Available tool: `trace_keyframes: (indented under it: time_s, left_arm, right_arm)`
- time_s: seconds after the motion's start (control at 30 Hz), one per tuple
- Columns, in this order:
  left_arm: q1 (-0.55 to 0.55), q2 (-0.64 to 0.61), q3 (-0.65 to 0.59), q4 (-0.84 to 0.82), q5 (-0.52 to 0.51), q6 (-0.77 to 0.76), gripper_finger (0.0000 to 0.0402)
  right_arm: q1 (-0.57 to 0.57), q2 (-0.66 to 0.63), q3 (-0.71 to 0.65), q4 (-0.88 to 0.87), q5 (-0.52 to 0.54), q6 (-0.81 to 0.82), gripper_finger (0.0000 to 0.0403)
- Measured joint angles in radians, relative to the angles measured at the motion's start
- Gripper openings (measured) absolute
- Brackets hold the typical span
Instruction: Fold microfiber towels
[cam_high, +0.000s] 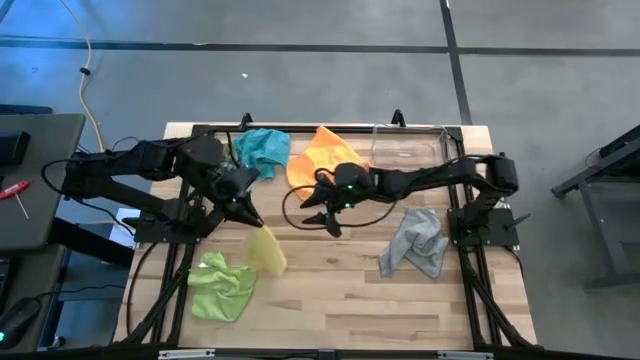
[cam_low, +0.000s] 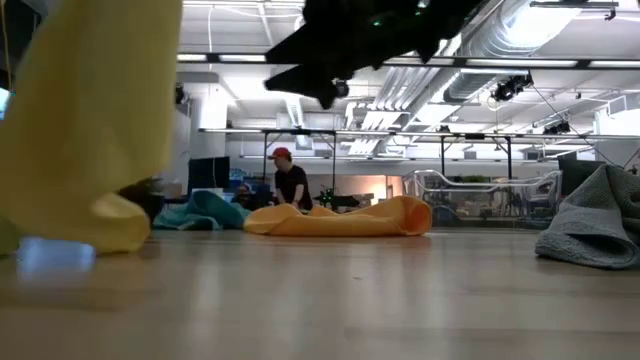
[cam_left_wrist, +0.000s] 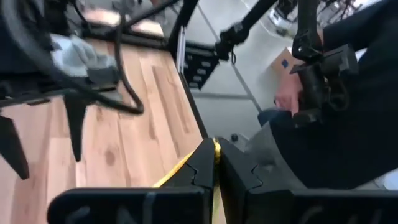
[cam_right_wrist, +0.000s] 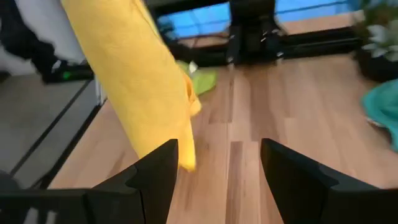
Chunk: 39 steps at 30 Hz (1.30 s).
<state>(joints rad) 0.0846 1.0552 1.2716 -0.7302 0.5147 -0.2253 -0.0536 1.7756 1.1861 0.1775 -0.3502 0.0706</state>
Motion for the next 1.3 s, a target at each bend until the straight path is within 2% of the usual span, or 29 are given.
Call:
trace_keyframes:
  time_s: [0.1,0.37,0.43,0.57,0.67,0.8,0.9,1.07,1.3]
  left_arm:
    - [-0.03,0.004,0.0,-0.024,0.0,0.001,0.0]
    - [-0.104,0.007,0.0,-0.153,-0.033,0.097,0.0]
    - [-0.115,0.007,0.0,-0.198,-0.034,0.105,0.0]
    - [-0.131,0.007,0.0,-0.251,-0.047,0.106,0.0]
    - [-0.144,0.007,0.0,-0.262,-0.096,0.088,0.0]
    - [-0.159,0.007,0.0,-0.262,-0.139,0.075,0.0]
    - [-0.172,0.007,0.0,-0.265,-0.141,0.079,0.0]
    - [-0.191,0.007,0.0,-0.27,-0.141,0.079,0.0]
    - [-0.192,0.007,0.0,-0.273,-0.141,0.079,0.0]
  right_arm:
    - [0.002,0.07,0.048,-0.001,-0.078,-0.052,0.0222]
    - [0.002,0.232,0.182,0.004,-0.194,-0.092,0.0222]
    - [0.011,0.253,0.21,-0.011,-0.247,-0.099,0.0222]
    - [0.028,0.277,0.244,-0.028,-0.287,-0.145,0.0222]
    - [0.039,0.28,0.246,-0.069,-0.273,-0.18,0.0222]
    - [0.065,0.294,0.247,-0.127,-0.145,-0.177,0.0222]
    - [0.089,0.327,0.245,-0.119,-0.125,-0.156,0.0222]
    - [0.123,0.396,0.247,0.01,-0.109,-0.154,0.0222]
    - [0.136,0.511,0.296,0.155,-0.061,-0.03,0.0222]
